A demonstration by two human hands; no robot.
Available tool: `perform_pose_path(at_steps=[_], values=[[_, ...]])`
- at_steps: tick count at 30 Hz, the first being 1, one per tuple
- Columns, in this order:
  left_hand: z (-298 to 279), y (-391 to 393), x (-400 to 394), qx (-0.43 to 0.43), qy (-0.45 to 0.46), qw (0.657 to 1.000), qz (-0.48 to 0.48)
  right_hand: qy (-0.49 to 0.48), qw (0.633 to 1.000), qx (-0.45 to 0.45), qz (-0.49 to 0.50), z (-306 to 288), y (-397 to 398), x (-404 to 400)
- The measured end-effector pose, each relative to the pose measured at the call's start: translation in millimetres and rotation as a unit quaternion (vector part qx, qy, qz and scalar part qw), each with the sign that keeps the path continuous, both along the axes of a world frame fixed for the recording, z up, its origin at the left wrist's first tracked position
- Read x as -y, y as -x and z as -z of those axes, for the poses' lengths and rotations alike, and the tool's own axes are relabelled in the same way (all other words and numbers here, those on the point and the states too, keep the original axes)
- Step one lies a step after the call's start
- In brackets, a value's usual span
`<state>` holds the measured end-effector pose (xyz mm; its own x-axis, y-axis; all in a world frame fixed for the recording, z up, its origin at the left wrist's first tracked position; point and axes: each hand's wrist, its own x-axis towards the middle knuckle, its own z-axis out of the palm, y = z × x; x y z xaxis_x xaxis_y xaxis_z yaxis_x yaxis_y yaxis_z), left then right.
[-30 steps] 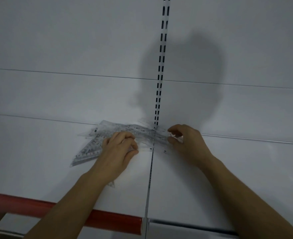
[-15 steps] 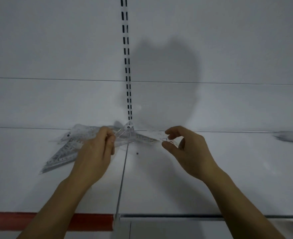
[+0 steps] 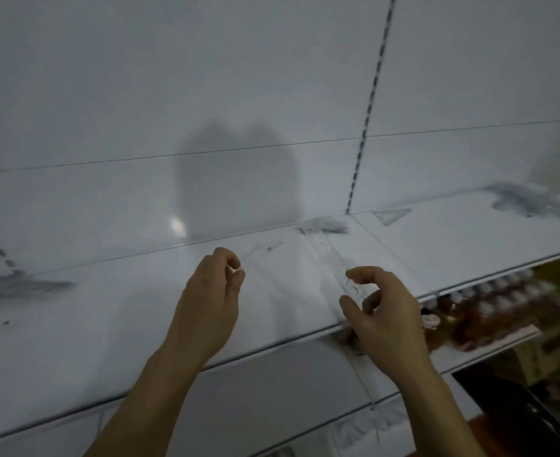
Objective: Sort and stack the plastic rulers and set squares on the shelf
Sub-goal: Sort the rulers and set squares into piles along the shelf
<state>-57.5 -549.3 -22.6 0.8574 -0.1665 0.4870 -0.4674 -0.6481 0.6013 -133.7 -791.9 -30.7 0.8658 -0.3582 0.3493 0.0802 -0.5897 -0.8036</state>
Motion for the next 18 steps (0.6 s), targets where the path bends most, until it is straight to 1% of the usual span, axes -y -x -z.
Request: perform_pose_path(at_steps=[4, 8, 12, 18], values=[[2, -3, 102, 0.007, 0.007, 0.999, 0.053, -0.004, 0.999, 0.0, 0.036, 4, 13, 78], [3, -10, 185, -0.001, -0.012, 0.997, 0.08, -0.007, 0.998, -0.008, 0.055, -2, 14, 138], [-8, -37, 240, 0.001, -0.056, 0.994, 0.095, -0.024, 0.997, 0.002, 0.074, -14, 6, 189], [-9, -109, 294, -0.004, -0.13, 0.987, 0.096, -0.012, 0.998, 0.0, 0.068, -15, -32, 241]])
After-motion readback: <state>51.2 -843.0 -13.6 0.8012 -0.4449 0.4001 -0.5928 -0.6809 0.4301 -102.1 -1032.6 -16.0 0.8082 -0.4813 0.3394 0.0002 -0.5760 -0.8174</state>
